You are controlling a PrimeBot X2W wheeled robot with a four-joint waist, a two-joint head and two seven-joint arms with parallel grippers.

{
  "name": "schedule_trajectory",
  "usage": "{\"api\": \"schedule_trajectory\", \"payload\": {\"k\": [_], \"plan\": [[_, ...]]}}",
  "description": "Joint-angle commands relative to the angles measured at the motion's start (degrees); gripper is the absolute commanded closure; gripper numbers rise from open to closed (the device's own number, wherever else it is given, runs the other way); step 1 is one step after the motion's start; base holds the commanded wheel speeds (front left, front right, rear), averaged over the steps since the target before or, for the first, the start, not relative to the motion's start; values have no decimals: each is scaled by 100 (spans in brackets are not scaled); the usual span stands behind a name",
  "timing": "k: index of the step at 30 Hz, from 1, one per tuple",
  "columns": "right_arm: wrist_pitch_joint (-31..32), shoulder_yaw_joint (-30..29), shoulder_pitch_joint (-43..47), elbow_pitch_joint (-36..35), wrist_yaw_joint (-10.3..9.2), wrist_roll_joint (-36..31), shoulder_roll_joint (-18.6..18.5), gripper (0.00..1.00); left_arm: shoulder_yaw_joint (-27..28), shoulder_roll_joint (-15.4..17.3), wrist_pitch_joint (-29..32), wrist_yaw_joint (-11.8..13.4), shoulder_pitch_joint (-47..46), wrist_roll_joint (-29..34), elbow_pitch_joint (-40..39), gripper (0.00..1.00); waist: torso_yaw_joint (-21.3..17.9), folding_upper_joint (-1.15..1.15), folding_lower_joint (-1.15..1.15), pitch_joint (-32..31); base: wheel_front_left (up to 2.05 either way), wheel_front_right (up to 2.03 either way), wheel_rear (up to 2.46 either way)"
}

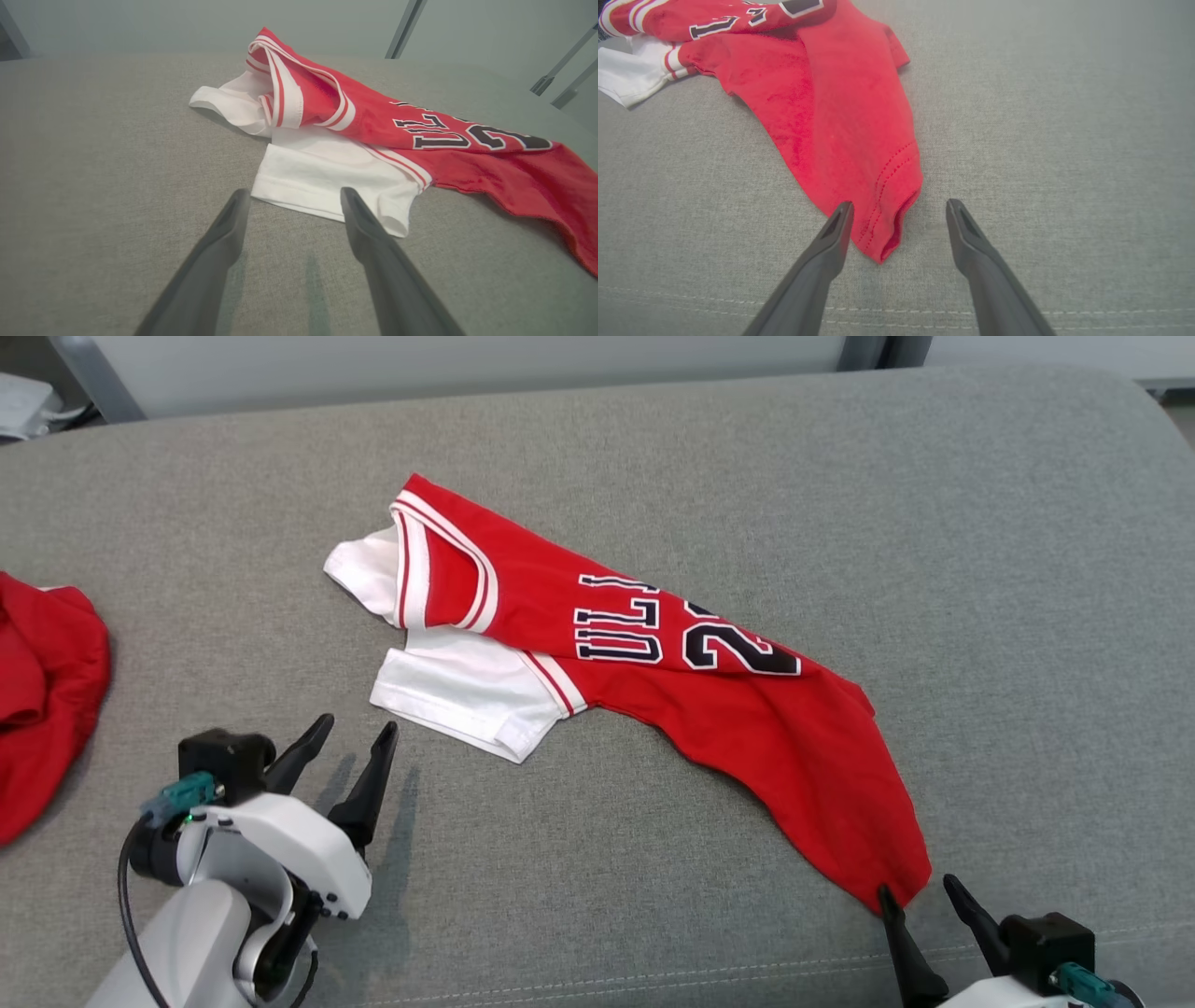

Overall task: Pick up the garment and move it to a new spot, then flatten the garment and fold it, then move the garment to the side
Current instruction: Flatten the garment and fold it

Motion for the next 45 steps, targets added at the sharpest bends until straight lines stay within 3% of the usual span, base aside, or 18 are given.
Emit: {"api": "schedule_trajectory", "payload": {"k": [1, 13, 22, 23, 24, 25, 26, 27, 37, 41, 45], "plan": [[-98, 174, -190, -29, 18, 39, -22, 0, 172, 123, 13, -115, -411, -42, 71, 0, -16, 0, 0, 115, 0, 0, 0], [-236, 458, -570, 382, 18, 114, 2, 0, -65, 32, 202, -510, -1370, -194, 1329, 0, -127, 0, 0, 376, 0, 0, 0], [-235, 690, -812, 589, 18, 211, -26, 0, -548, -53, 517, -590, -1913, -521, 1976, 0, -215, 0, 0, 535, 0, 0, 0], [-229, 707, -830, 611, 18, 229, -27, 0, -617, -47, 524, -591, -1939, -587, 1969, 11, -219, 0, 0, 546, 0, 0, 0], [-236, 718, -849, 627, 18, 232, -32, 0, -681, -37, 526, -592, -1959, -658, 1960, 47, -220, 0, 0, 555, 0, 0, 0], [-230, 732, -869, 647, 18, 233, -31, 50, -726, -8, 493, -592, -1985, -710, 1958, 96, -225, 0, 0, 573, 0, 0, 0], [-228, 747, -892, 662, 18, 244, -29, 80, -768, 8, 474, -592, -2003, -765, 1967, 100, -227, 0, 0, 582, 0, 0, 0], [-224, 747, -908, 676, 18, 265, -26, 100, -825, 22, 468, -593, -2014, -815, 1970, 100, -225, 0, 0, 586, 0, 0, 0], [215, 752, -447, 417, 18, 931, -92, 100, -961, 275, -67, -556, -1331, -1141, 1521, 100, -201, 0, 0, 481, 0, 0, 0], [705, 820, 23, -200, 18, 1662, -273, 100, -840, 538, -266, -171, -507, -1233, 677, 100, -182, 0, 0, 472, 0, 0, 0], [1320, 651, 511, -1178, 18, 2685, -541, 100, -667, 957, -245, 389, 359, -1345, -700, 100, -100, 0, 0, 569, 0, 0, 0]]}}
